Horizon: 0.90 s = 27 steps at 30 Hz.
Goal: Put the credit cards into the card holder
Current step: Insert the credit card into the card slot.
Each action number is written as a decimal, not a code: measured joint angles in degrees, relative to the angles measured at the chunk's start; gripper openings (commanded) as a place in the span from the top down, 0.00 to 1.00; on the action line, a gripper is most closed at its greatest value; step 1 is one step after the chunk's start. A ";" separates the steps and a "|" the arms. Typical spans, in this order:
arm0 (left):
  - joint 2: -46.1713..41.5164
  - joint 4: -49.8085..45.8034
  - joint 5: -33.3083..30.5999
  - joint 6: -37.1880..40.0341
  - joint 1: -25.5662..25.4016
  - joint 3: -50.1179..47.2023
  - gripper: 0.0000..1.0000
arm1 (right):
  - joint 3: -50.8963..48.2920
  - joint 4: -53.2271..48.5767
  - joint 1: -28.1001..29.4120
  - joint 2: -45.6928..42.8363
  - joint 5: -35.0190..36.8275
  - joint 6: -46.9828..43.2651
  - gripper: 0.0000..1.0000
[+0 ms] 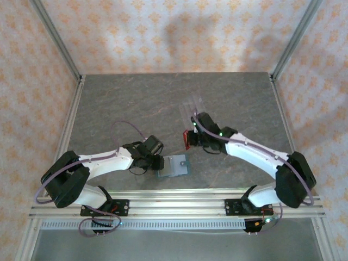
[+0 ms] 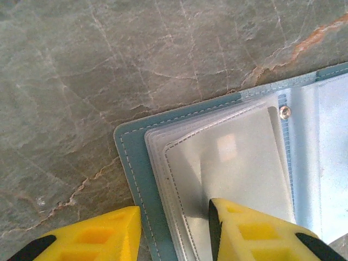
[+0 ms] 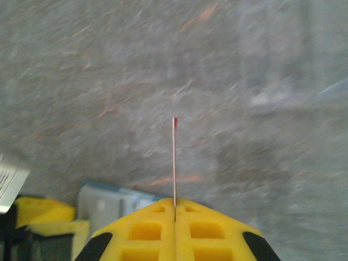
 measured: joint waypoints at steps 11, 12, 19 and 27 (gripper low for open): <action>-2.01 -2.54 -1.09 -0.22 0.00 0.00 0.63 | -13.29 20.92 4.26 -3.04 -7.37 8.96 1.00; -2.05 -2.64 -1.14 -0.22 0.00 0.00 0.63 | -13.75 22.01 4.28 -3.04 -7.67 9.31 1.00; -2.03 -2.69 -1.27 -0.66 0.00 0.00 0.64 | -18.18 29.75 4.46 -1.29 -9.42 11.61 1.00; -5.31 -3.23 -1.20 -1.53 -0.02 -0.02 0.57 | -20.57 36.44 4.79 3.76 -10.75 13.60 1.00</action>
